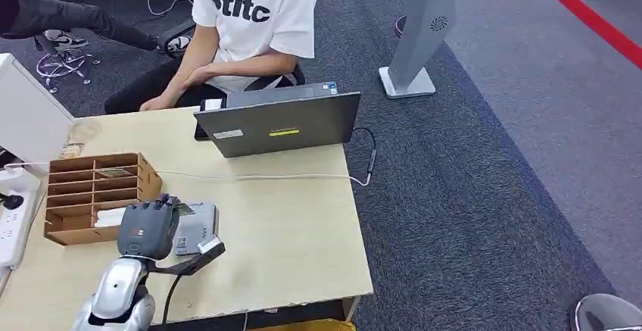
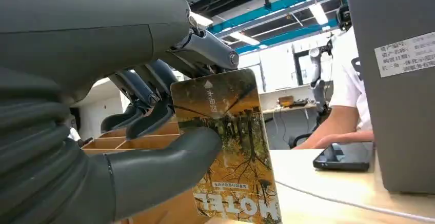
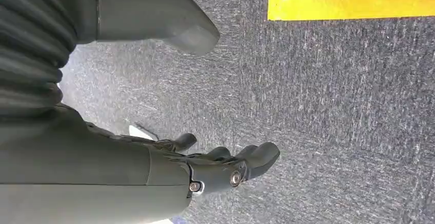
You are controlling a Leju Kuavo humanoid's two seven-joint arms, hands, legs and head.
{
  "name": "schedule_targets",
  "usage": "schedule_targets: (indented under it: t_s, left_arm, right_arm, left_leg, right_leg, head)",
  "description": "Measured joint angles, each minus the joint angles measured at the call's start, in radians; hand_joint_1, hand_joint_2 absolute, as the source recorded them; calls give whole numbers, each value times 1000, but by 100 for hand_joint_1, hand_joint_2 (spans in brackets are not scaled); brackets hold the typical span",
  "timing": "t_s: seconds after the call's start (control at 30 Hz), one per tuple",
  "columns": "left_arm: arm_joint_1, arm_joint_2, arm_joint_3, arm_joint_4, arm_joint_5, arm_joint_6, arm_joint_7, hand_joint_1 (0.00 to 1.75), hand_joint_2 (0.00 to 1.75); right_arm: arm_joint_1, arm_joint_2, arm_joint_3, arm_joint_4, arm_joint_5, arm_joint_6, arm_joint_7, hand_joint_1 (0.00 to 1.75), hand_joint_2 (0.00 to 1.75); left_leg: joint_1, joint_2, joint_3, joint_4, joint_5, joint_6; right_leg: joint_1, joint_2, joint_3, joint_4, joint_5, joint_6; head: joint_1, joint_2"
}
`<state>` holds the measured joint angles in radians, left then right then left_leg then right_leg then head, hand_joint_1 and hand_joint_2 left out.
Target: Pass the card to the sensor for recognition and then transmit it.
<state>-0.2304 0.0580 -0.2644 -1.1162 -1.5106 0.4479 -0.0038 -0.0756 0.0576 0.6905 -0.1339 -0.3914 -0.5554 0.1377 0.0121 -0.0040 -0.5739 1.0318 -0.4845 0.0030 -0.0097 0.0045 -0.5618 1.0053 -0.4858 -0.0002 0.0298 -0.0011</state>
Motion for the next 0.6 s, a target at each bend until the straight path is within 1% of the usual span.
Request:
schedule_targets:
  t_s: [0.13,0.27,0.43,0.6]
  left_arm:
    - [2,-2,-3,4,2,1,-1,175,175]
    - [10,-10,-3,7,40,-7,-18,175,175]
    - [23,-14,-3,12,39,-10,-15,175,175]
    - [44,-17,-3,27,88,-11,-30,175,175]
  right_arm:
    - [0,0,0,0,0,0,0,0,175]
    - [0,0,4,0,-3,0,0,0,175]
    - [0,0,9,0,-6,0,0,0,175]
    - [0,0,16,0,-10,0,0,0,175]
  left_leg:
    - [0,0,0,0,0,0]
    - [0,0,0,0,0,0]
    - [0,0,0,0,0,0]
    - [0,0,0,0,0,0]
  right_leg:
    - [0,0,0,0,0,0]
    - [0,0,0,0,0,0]
    - [0,0,0,0,0,0]
    - [0,0,0,0,0,0]
  head:
    - [0,0]
    - [0,0]
    - [0,0]
    - [0,0]
